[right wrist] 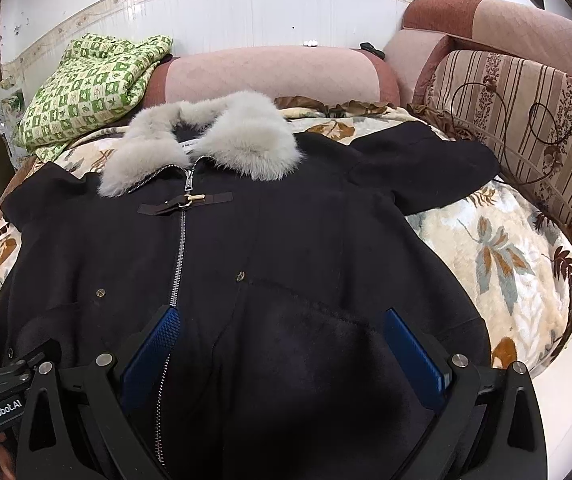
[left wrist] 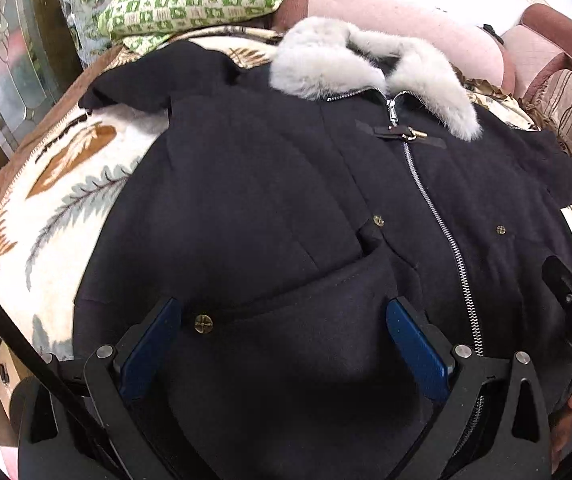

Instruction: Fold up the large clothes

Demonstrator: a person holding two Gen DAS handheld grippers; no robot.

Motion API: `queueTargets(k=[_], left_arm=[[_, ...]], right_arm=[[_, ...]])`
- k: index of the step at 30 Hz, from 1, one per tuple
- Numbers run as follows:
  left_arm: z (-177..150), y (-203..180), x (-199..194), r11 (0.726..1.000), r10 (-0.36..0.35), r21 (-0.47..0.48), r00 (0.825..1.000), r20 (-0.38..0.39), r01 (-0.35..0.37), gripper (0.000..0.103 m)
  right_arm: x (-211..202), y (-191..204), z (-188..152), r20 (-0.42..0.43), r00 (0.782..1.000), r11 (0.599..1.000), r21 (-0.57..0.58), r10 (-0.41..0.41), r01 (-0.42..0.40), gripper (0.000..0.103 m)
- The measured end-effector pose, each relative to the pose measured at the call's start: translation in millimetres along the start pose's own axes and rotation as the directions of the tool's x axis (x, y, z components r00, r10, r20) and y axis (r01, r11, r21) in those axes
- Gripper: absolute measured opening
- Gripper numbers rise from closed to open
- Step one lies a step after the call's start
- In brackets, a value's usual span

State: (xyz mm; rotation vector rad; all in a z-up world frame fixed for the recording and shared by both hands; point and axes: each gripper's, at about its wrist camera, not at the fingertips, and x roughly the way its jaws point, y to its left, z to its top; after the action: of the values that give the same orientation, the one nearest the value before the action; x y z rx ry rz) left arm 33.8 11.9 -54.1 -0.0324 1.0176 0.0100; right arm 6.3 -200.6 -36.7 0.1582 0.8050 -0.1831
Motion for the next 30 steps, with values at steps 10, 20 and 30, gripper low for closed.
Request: queueTargets(k=[10, 20, 30], left_arm=[[-11, -11, 18, 0.991, 0.055, 0.117, 0.998, 0.020, -0.057, 0.103], [-16, -13, 13, 0.984, 0.053, 0.166, 0.997, 0.050, -0.060, 0.103], [-10, 19, -67, 1.000, 0.001, 0.006, 0.973, 0.233, -0.003, 0.103]], right_arm=[[2, -1, 0, -0.007, 1.000, 1.000, 0.015, 0.008, -0.008, 0.102], [7, -5, 5, -0.023, 1.000, 0.999, 0.034, 0.010, -0.009, 0.102], [-34, 2, 13, 0.066, 0.998, 1.000, 0.020, 0.023, -0.024, 0.102]])
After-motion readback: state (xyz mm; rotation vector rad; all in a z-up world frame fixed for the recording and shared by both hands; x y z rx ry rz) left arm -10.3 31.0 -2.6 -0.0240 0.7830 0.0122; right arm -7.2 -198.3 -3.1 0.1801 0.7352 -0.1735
